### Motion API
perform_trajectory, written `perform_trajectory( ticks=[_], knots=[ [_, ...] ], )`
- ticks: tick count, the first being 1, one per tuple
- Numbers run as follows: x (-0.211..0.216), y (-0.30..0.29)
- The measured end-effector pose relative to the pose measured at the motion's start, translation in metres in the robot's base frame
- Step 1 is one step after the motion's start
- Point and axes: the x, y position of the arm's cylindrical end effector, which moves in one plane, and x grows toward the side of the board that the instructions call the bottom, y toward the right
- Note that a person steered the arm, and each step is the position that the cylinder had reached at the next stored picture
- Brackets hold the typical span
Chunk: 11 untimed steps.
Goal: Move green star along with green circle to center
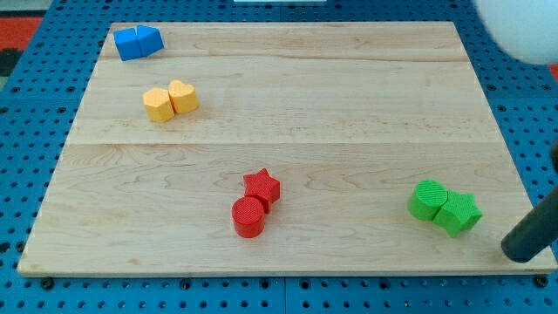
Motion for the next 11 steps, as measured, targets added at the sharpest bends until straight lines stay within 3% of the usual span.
perform_trajectory(
  ticks=[2,3,4,5,6,8,10,11],
  knots=[
    [-0.061,-0.122],
    [-0.068,-0.12],
    [-0.041,-0.129],
    [-0.036,-0.054],
    [-0.065,-0.034],
    [-0.088,-0.137],
    [-0.075,-0.124],
    [-0.072,-0.147]
  ],
)
